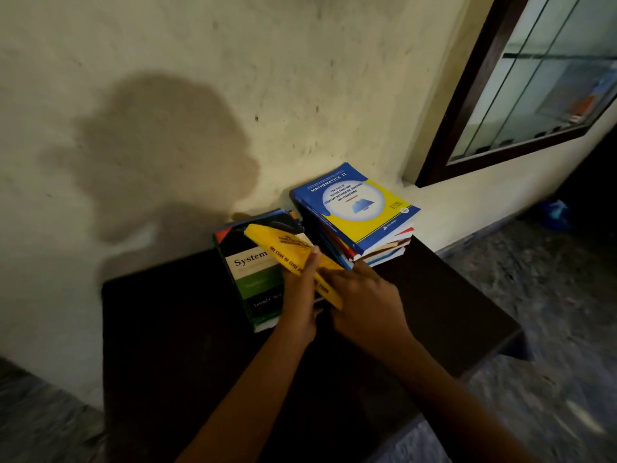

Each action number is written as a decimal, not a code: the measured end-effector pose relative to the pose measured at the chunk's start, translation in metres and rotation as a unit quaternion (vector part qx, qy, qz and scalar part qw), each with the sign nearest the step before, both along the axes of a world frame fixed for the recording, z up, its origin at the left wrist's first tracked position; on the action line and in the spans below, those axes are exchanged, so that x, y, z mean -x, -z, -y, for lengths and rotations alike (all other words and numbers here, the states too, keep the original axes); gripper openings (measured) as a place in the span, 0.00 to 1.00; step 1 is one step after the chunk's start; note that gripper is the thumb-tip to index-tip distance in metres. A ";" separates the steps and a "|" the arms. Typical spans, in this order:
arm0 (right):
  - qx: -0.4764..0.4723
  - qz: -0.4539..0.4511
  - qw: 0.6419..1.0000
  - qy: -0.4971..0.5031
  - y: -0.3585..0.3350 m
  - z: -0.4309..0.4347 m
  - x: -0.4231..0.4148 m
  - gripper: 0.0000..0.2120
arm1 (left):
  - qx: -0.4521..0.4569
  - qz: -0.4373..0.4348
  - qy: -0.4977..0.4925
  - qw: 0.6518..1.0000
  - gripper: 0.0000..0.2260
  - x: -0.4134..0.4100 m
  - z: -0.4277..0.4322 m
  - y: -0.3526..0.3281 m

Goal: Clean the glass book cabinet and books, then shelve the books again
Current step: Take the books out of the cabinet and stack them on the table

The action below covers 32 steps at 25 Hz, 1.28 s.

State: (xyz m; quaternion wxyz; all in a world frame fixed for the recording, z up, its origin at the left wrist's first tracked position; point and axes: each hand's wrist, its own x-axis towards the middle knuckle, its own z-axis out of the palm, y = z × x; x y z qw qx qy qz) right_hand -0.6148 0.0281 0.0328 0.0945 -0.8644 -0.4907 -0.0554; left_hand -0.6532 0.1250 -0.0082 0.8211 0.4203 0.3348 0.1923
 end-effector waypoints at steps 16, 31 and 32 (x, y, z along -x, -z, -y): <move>-0.174 -0.497 0.842 0.121 0.051 -0.080 -0.070 0.17 | -0.165 -0.095 -0.031 0.981 0.18 0.038 -0.111 0.009; -0.103 -0.421 0.884 0.174 0.085 0.009 -0.069 0.17 | -0.445 -0.092 -0.034 0.890 0.20 0.032 -0.009 0.017; -0.083 -0.440 0.877 0.173 0.087 0.025 -0.072 0.16 | -0.451 -0.085 -0.019 0.889 0.19 0.020 0.001 0.016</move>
